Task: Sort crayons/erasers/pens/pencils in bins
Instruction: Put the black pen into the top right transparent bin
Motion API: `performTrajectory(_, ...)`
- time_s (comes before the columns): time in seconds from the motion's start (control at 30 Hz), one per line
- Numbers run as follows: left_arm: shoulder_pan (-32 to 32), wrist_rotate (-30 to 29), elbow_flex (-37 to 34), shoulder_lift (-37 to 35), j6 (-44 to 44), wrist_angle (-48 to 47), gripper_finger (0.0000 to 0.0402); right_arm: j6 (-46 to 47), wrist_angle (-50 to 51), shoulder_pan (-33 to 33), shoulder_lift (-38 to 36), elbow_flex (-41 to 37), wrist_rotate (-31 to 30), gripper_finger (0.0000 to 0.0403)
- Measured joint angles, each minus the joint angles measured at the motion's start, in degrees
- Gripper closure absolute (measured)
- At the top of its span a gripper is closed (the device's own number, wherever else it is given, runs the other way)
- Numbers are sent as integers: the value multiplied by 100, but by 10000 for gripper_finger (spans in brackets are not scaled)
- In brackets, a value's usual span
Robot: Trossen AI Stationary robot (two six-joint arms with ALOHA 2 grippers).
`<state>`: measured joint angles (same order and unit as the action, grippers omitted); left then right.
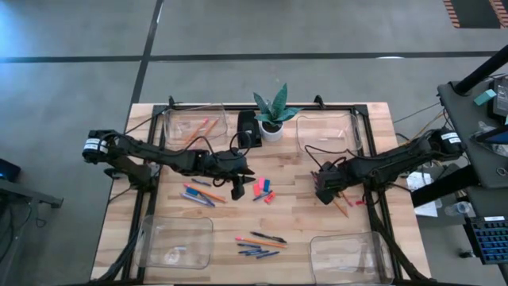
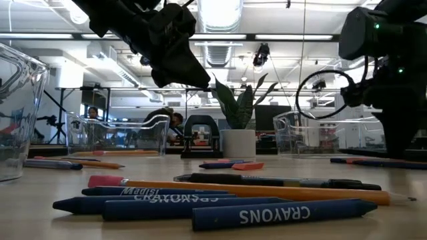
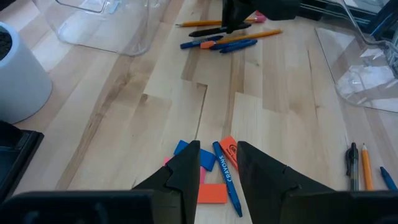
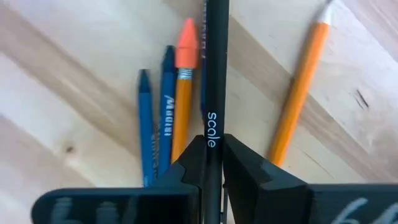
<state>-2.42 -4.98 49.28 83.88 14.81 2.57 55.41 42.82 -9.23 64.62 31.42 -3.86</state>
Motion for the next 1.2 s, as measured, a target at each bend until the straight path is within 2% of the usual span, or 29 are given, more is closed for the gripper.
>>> performTrajectory(0.27, 0, -2, 0, 0, -9, 0, 310, -582, 121, 0, -4, 546, 18, 371)
performTrajectory(0.37, 0, -1, 0, 0, -15, 1, 310, -902, 384, 0, -4, 876, -225, 371)
performTrajectory(0.5, 0, 0, 0, 0, -13, 0, 310, -1342, 1078, 3, -7, 1460, -936, 371)
performTrajectory(0.7, 0, -2, 0, 0, -9, 3, 310, -1726, 2545, 208, -11, 2366, -2507, 371)
performTrajectory(0.8, 0, -2, 0, 0, 1, 51, 310, -2080, 2769, 546, -13, 2610, -3090, 371)
performTrajectory(0.87, 0, -2, 0, 0, 41, 118, 310, -2347, 2713, 872, -15, 2660, -3171, 371)
performTrajectory(1.1, -91, 0, 0, -1, 144, 157, 310, -3277, 2476, 2399, -4, 2397, -3165, 371)
performTrajectory(1.2, -162, -1, 0, -1, 155, 155, 310, -3602, 2200, 3018, -4, 2260, -2845, 371)
